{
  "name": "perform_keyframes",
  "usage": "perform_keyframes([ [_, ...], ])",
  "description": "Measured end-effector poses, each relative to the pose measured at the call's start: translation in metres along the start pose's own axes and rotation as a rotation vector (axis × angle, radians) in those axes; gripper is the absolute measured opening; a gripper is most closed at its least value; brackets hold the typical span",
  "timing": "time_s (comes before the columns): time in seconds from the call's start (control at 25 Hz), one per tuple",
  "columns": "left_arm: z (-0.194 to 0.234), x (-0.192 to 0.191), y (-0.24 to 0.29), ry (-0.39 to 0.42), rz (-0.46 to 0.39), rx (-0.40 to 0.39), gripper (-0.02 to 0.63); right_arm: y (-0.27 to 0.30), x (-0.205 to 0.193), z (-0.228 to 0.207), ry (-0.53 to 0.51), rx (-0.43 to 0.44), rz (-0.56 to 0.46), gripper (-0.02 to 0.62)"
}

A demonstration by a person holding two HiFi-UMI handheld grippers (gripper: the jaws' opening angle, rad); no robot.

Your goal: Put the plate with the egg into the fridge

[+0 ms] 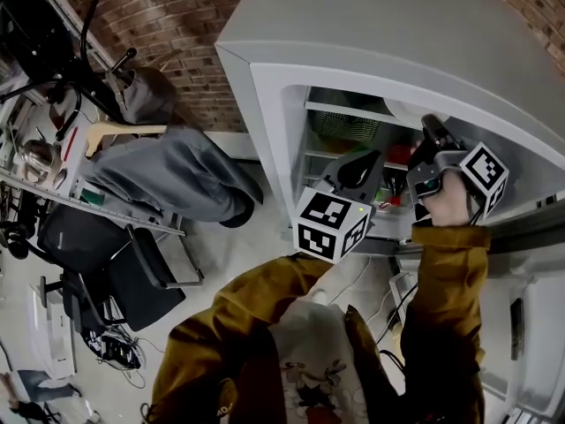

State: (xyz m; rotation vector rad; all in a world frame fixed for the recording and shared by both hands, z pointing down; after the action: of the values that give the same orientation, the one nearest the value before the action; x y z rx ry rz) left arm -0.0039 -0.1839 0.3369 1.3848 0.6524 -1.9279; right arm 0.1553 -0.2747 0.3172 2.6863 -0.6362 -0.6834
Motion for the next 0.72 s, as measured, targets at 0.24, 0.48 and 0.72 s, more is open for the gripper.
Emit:
perform_keyframes([
  [0.24,0.005,0.007,0.010,0.030,0.016,-0.006,0.008,0.005,0.000,0.000,0.016,-0.009,-0.003,0.017],
  [0.48,0.009,0.010,0.020,0.036,0.029,-0.010,0.008,0.008,0.005,0.005,0.008,-0.017,-0.008,0.017],
  [0.72,0.009,0.014,0.026,0.029,0.028,-0.017,0.008,0.010,0.011,0.014,-0.056,-0.028,-0.022,0.020],
])
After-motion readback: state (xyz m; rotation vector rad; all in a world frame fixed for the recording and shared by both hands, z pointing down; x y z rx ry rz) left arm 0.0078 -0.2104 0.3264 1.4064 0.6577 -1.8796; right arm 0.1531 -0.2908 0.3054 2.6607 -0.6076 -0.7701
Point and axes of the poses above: the fingertips, and each gripper's own axes: y forward along the fingers, z to its left, x out of its top, the point moved 6 cm from there along -y, backward along the fingers, and after that the axes turned 15 degrees about -x, right-handed, at the moved point
